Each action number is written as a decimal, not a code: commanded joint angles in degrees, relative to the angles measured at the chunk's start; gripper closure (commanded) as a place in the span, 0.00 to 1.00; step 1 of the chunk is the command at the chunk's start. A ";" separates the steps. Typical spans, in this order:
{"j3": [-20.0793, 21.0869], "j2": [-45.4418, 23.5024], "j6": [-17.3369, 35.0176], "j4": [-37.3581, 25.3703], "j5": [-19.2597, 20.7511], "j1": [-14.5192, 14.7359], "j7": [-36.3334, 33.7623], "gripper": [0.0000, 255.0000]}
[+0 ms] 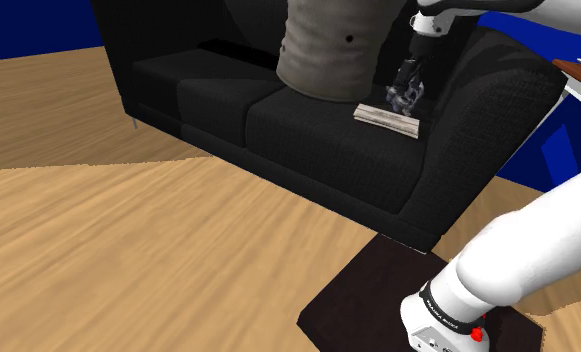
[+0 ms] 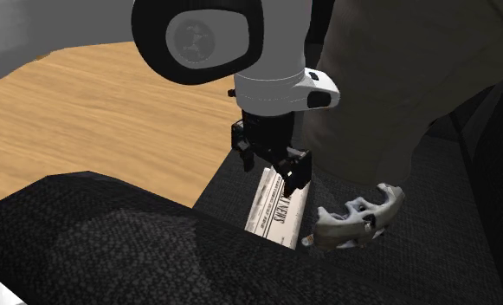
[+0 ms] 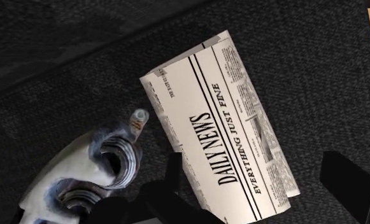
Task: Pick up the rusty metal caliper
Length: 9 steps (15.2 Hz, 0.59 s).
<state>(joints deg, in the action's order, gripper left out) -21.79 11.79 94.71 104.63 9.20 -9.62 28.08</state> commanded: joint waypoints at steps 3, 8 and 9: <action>-3.56 -7.46 -0.38 -8.57 -2.73 -1.74 4.14 0.00; -7.44 -18.19 -1.98 -21.02 -8.31 -5.59 9.68 0.00; -8.06 -20.57 -2.60 -23.94 -9.70 -6.70 10.77 0.00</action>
<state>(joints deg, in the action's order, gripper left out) -29.29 -6.78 92.50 83.08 0.67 -15.47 37.95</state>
